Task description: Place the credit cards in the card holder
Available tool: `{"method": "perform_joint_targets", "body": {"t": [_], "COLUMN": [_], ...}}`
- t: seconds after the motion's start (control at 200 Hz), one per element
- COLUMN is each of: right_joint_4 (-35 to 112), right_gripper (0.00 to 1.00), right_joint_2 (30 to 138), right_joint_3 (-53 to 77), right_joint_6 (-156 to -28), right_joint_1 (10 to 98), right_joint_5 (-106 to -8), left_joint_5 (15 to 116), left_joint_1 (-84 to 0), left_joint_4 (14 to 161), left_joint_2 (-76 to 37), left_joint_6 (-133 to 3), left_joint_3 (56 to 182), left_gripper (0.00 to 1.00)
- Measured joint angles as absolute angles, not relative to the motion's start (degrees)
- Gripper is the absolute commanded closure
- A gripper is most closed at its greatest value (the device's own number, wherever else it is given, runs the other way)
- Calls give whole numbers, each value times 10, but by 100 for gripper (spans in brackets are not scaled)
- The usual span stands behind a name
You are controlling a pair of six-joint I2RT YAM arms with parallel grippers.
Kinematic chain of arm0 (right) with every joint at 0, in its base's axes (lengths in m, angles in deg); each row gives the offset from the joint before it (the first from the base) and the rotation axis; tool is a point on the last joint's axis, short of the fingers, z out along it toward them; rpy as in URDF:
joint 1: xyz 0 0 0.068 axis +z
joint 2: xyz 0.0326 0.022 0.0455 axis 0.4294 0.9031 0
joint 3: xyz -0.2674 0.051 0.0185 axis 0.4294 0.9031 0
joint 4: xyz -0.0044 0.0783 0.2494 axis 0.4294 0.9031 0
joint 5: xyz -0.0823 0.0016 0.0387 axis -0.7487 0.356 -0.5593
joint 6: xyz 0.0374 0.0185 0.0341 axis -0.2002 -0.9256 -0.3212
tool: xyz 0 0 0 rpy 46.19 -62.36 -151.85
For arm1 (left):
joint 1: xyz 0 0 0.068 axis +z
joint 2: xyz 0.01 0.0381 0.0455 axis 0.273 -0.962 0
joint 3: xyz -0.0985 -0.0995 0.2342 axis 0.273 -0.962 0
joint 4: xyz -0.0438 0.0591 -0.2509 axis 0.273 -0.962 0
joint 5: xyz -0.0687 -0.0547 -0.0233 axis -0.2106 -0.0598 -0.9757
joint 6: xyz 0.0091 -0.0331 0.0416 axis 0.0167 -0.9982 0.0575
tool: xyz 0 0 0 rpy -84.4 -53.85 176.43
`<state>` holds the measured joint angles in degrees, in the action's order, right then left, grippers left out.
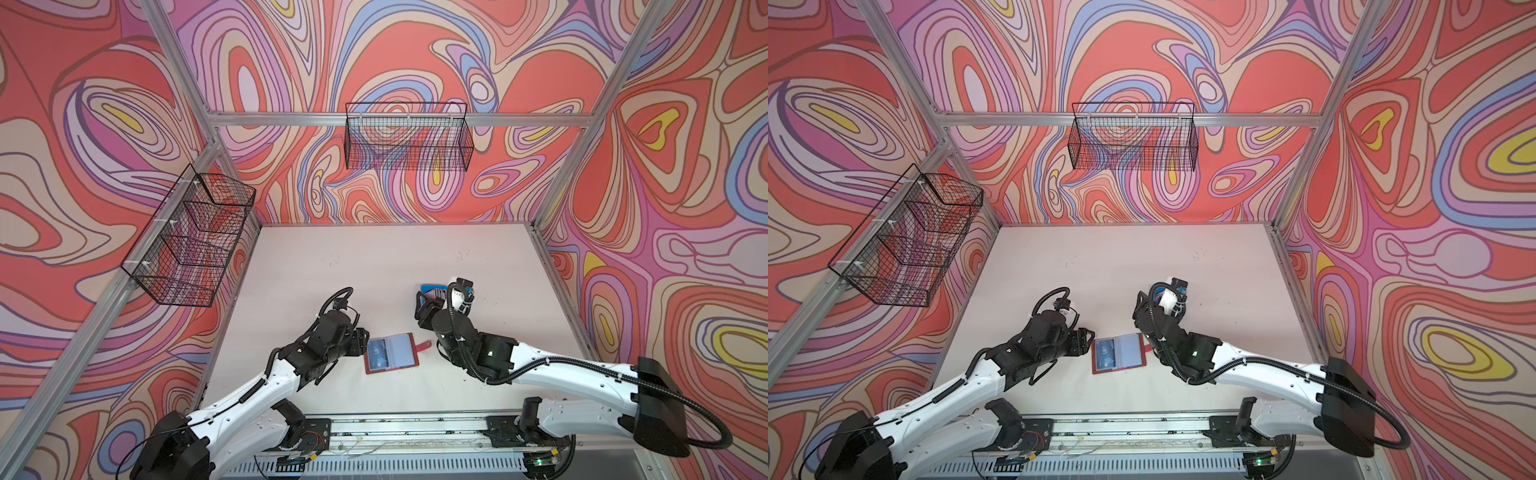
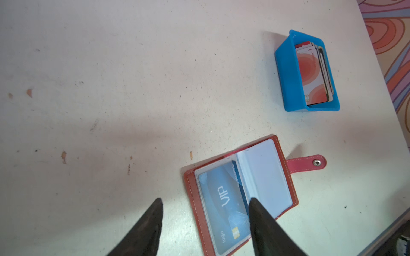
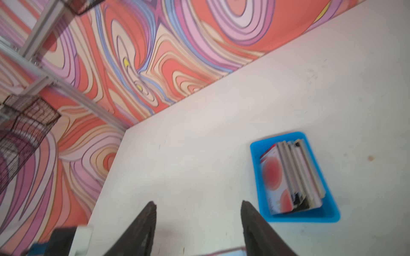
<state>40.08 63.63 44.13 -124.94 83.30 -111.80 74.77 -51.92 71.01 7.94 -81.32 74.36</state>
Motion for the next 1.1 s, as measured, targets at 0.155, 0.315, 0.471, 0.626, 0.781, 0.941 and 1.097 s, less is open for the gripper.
{"method": "perform_joint_targets", "body": {"t": [0.155,0.315,0.471,0.626,0.781,0.941,1.097], "right_joint_4": [408,400,396,391,372,350,347], "right_gripper": [39,42,44,46,46,46,46], "right_joint_2": [628,648,687,732,764,806,840], "right_joint_3": [438,466,499,506,506,505,497], "right_joint_6": [-1230,-1239,-1250,-1258,-1260,-1261,-1261], "right_joint_1": [805,805,805,806,823,840,840], "right_joint_5": [-1144,-1126,-1066,-1005,-960,-924,-895], "left_joint_5": [744,713,676,656,658,658,658], "left_joint_1": [-519,-519,-519,-519,-519,-519,-519], "left_joint_4": [709,742,747,733,721,716,706], "left_joint_2": [111,108,65,59,61,55,53], "left_joint_6": [-780,-790,-811,-815,-819,-818,-815], "left_joint_3": [744,721,718,718,718,719,719], "left_gripper": [37,41,44,38,38,38,37]}}
